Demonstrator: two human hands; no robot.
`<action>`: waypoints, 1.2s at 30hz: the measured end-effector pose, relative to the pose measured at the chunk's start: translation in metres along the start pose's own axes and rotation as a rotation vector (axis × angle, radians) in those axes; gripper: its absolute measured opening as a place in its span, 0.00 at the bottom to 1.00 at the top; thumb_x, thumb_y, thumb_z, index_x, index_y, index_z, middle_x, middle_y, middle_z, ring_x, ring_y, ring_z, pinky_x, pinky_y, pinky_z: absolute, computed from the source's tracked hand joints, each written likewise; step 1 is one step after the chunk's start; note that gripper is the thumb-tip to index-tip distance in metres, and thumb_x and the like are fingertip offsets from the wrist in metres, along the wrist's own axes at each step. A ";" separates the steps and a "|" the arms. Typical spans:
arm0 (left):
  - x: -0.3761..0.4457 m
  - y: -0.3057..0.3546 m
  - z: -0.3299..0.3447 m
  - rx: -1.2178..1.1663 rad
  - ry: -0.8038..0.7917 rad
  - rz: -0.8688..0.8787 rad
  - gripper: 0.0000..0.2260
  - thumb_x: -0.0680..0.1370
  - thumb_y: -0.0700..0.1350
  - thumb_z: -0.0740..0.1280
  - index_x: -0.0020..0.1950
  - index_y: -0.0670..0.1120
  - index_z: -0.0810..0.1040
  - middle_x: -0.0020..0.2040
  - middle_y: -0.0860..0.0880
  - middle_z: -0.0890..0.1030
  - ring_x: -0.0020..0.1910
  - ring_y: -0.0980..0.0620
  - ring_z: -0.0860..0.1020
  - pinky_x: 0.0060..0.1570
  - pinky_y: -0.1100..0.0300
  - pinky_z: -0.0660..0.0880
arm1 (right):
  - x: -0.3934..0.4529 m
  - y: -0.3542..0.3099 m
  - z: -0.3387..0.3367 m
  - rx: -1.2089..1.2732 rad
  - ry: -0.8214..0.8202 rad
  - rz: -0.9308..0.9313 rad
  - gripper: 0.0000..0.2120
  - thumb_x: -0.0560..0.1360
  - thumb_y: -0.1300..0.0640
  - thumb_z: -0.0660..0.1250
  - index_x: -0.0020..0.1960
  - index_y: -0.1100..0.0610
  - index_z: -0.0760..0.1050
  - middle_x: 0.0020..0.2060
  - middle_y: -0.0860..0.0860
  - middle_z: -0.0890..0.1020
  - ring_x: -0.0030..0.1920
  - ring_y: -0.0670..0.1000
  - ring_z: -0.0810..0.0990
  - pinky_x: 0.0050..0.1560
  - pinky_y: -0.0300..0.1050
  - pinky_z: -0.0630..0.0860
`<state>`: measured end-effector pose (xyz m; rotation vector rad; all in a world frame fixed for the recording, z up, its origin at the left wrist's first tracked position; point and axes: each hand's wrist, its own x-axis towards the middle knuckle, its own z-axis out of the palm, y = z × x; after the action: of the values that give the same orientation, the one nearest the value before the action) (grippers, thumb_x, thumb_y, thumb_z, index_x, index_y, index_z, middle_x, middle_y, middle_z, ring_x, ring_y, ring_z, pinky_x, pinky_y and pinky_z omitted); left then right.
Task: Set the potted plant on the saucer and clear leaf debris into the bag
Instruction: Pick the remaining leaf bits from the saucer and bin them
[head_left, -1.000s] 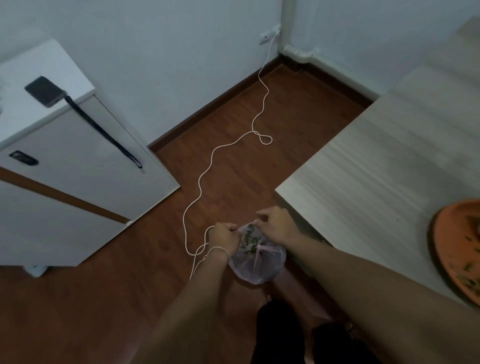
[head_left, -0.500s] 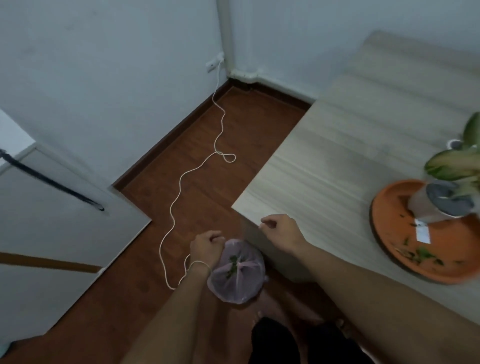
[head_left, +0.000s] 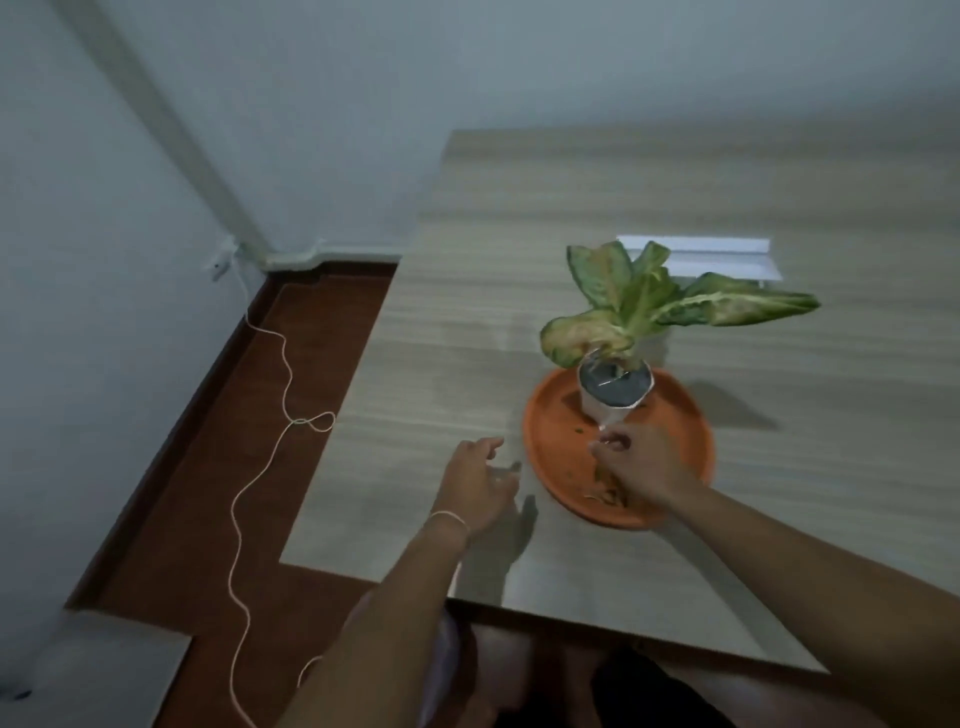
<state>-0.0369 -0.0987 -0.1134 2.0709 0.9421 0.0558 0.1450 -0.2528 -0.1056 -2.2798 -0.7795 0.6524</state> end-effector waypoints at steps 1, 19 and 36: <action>0.010 0.015 0.012 0.049 -0.069 0.034 0.25 0.73 0.48 0.71 0.68 0.48 0.71 0.61 0.44 0.73 0.56 0.47 0.77 0.60 0.54 0.75 | 0.002 0.013 -0.014 -0.051 -0.014 0.013 0.06 0.73 0.54 0.72 0.38 0.53 0.82 0.30 0.46 0.79 0.34 0.46 0.76 0.36 0.43 0.70; 0.083 0.073 0.107 0.588 -0.428 0.184 0.37 0.70 0.57 0.69 0.75 0.53 0.56 0.69 0.39 0.66 0.67 0.37 0.67 0.65 0.44 0.69 | 0.018 0.077 -0.015 -0.482 -0.329 -0.010 0.34 0.65 0.36 0.71 0.64 0.55 0.70 0.57 0.57 0.73 0.60 0.59 0.73 0.61 0.52 0.72; 0.073 0.087 0.111 0.669 -0.480 0.344 0.13 0.70 0.48 0.68 0.54 0.47 0.78 0.54 0.43 0.79 0.51 0.41 0.79 0.49 0.53 0.76 | 0.018 0.066 0.006 -0.451 -0.338 -0.096 0.15 0.77 0.59 0.61 0.61 0.61 0.73 0.56 0.60 0.77 0.54 0.63 0.79 0.53 0.53 0.77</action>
<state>0.1064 -0.1587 -0.1436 2.6594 0.3119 -0.6261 0.1776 -0.2793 -0.1602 -2.5396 -1.3003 0.9046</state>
